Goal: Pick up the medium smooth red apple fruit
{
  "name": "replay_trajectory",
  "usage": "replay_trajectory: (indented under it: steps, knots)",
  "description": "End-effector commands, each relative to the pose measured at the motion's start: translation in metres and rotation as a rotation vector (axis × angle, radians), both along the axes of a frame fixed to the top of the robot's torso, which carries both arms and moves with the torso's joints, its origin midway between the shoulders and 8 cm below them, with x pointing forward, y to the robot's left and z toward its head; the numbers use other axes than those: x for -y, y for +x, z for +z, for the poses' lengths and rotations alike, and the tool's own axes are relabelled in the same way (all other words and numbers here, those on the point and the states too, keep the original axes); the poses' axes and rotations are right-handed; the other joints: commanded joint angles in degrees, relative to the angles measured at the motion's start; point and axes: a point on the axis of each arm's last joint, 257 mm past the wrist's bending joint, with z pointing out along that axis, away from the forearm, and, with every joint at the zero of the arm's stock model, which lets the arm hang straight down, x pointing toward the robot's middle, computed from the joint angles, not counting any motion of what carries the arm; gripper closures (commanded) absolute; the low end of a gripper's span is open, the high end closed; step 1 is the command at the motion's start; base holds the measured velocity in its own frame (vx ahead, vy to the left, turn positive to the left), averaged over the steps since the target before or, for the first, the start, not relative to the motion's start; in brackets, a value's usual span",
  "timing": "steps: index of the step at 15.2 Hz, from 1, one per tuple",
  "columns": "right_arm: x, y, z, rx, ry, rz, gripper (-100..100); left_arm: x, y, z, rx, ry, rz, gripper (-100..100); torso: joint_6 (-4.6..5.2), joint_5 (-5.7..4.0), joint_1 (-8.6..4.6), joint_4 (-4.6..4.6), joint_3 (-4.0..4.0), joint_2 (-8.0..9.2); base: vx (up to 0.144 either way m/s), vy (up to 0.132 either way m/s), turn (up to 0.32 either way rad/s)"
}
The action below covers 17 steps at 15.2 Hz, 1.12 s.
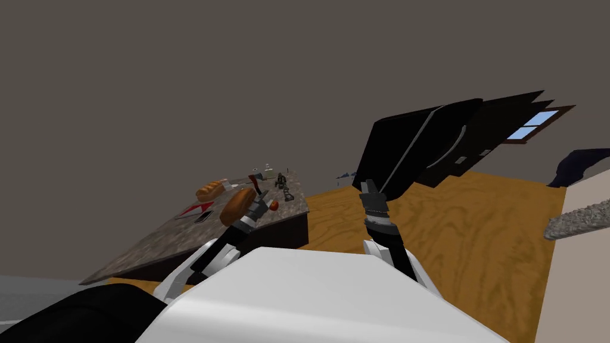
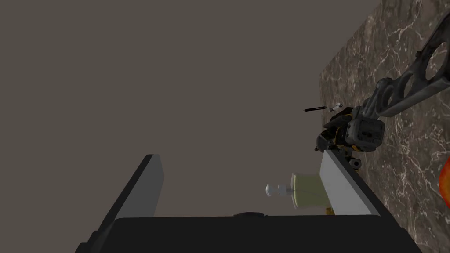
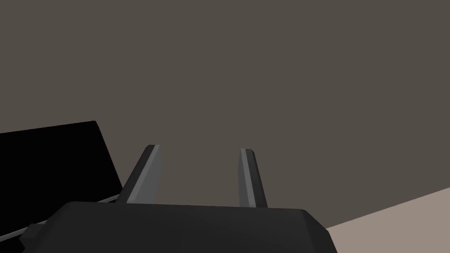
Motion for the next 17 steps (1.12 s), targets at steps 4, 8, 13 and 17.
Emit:
replay_trajectory:
  steps: [4,8,13,17]
  knots:
    - [0.000,0.000,0.000,0.000,0.000,0.000,0,-0.014,0.000,-0.031,-0.145,0.001,-0.009,-100,-0.01,0.00,0.00,0.00,-0.01,-0.01,-0.024,0.046,-0.183]
    - [0.000,0.000,0.000,0.000,0.000,0.000,0,-0.022,-0.002,-0.046,-0.221,0.027,-0.023,-100,0.04,0.00,0.00,-0.01,-0.01,-0.01,-0.028,0.045,-0.196]
    - [0.000,0.000,0.000,0.000,0.000,0.000,0,-0.039,-0.007,-0.075,-0.362,0.035,-0.015,-100,0.00,0.00,-0.01,-0.01,-0.01,-0.03,-0.029,0.042,-0.166]
    - [0.000,0.000,0.000,0.000,0.000,0.000,0,-0.050,-0.011,-0.089,-0.437,0.063,-0.016,-100,0.04,-0.01,-0.02,-0.01,-0.01,-0.02,-0.033,0.040,-0.202]
